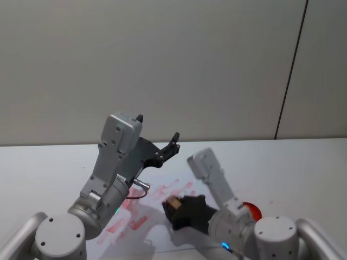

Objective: Use the one hand to pick up the stamp and affix it onto the A4 paper.

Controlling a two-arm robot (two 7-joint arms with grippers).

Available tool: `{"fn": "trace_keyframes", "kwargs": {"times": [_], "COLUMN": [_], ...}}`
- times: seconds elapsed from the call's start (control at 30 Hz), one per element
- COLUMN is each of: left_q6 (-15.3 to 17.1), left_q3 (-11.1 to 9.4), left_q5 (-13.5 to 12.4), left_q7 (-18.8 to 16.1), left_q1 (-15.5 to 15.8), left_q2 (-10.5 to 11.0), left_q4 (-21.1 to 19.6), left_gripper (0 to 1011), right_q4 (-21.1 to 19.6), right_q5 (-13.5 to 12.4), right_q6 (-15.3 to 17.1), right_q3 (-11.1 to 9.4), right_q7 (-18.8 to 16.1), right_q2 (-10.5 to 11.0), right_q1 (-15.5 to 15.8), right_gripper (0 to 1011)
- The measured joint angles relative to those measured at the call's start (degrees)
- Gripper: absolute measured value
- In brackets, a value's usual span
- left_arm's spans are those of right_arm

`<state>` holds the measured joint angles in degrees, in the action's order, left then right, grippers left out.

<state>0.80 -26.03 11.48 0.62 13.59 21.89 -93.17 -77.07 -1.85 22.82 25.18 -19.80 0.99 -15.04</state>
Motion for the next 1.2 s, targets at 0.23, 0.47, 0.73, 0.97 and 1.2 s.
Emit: {"fn": "trace_keyframes", "kwargs": {"times": [0.23,0.47,0.73,0.97,1.2], "left_q6": [0.0,0.0,0.0,0.0,0.0], "left_q3": [0.0,0.0,0.0,0.0,0.0], "left_q5": [0.0,0.0,0.0,0.0,0.0], "left_q7": [0.0,0.0,0.0,0.0,0.0], "left_q1": [0.0,0.0,0.0,0.0,0.0], "left_q2": [0.0,0.0,0.0,0.0,0.0], "left_q4": [0.0,0.0,0.0,0.0,0.0], "left_gripper": [1001,1002,1001,1001,1001], "right_q4": [-7.3,-12.6,-15.4,-15.7,-14.7], "right_q5": [-4.6,-7.7,-8.6,-8.2,-7.0], "right_q6": [1.0,2.8,4.6,5.3,5.2], "right_q3": [-2.2,-4.9,-7.3,-8.6,-9.0], "right_q7": [0.3,1.2,2.0,2.4,2.8], "right_q2": [2.0,5.1,9.0,11.6,12.7], "right_q1": [1.0,2.7,5.0,6.6,7.3], "right_gripper": [219,218,219,219,219]}}
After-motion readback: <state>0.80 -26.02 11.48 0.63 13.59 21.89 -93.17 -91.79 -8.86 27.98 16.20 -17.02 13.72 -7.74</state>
